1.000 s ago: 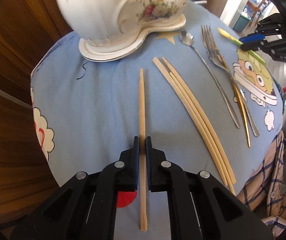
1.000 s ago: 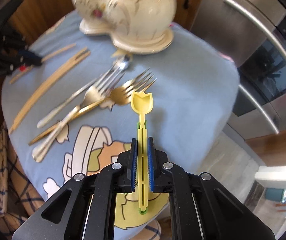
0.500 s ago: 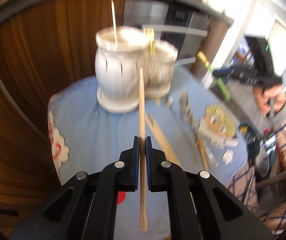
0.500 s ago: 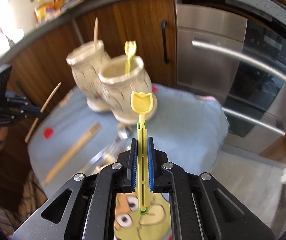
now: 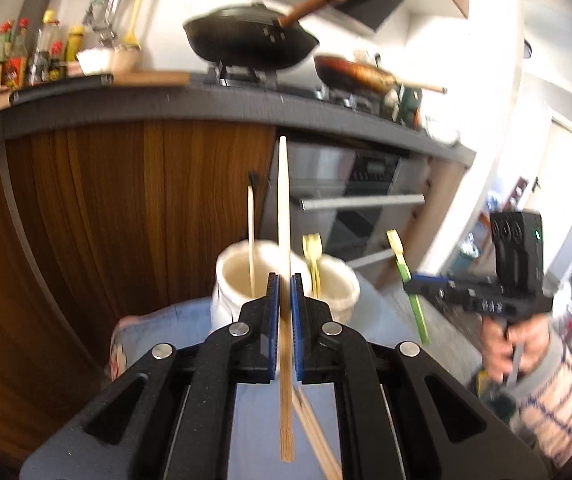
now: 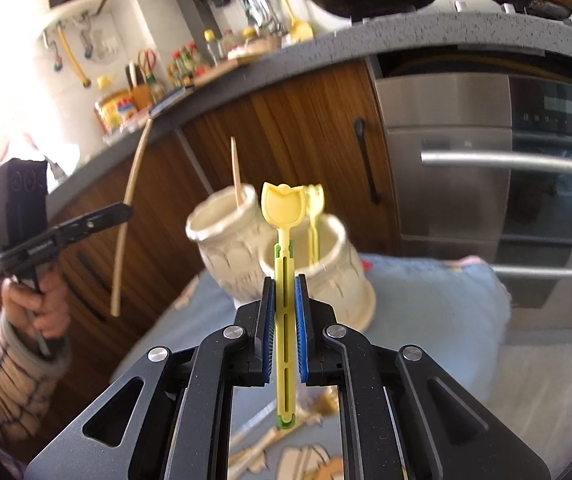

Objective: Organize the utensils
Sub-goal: 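Lower the chopstick and yellow utensil into the porcelain pot with both tools, then open both tools and move them back over the table, then grasp a silver fork with the right tool while the left tool grasps a chopstick, then lower the chopstick into the large pot while the right tool lowers the fork in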

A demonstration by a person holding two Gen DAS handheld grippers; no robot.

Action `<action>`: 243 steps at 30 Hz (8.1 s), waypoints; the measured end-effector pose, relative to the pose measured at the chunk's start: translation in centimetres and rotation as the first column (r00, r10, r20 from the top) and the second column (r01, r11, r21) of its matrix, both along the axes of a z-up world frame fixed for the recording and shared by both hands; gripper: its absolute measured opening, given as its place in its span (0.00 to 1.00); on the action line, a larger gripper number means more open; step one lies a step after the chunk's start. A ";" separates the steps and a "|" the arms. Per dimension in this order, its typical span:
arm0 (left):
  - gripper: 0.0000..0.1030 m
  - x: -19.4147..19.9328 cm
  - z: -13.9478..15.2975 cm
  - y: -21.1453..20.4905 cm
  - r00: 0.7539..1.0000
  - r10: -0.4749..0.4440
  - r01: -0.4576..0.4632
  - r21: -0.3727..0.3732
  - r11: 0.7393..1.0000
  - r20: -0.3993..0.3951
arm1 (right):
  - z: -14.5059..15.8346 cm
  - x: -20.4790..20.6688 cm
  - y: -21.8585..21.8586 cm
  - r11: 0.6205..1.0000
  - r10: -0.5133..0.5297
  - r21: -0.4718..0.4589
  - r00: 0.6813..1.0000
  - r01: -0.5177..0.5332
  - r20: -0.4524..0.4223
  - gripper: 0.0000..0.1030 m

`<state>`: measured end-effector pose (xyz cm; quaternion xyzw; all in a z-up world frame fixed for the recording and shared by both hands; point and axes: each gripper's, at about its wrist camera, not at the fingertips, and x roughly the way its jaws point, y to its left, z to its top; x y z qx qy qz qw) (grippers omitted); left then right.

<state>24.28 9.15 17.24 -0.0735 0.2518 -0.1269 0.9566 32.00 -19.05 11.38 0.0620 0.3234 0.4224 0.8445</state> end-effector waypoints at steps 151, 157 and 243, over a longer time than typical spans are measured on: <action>0.17 4.0 -17.0 -6.5 0.731 -0.071 0.393 0.333 0.857 -0.679 | -12.1 -3.2 3.3 0.798 0.122 -0.538 0.947 -0.272 -0.298 0.16; 0.16 5.2 -17.0 -6.6 0.681 -0.095 0.446 0.308 0.840 -0.726 | -12.0 -1.9 3.3 0.794 0.127 -0.520 0.923 -0.314 -0.364 0.11; 0.05 7.2 -4.3 -1.3 0.955 0.228 -0.238 0.031 0.971 0.191 | -1.9 3.5 7.4 0.986 -0.100 -0.113 0.981 0.120 0.167 0.06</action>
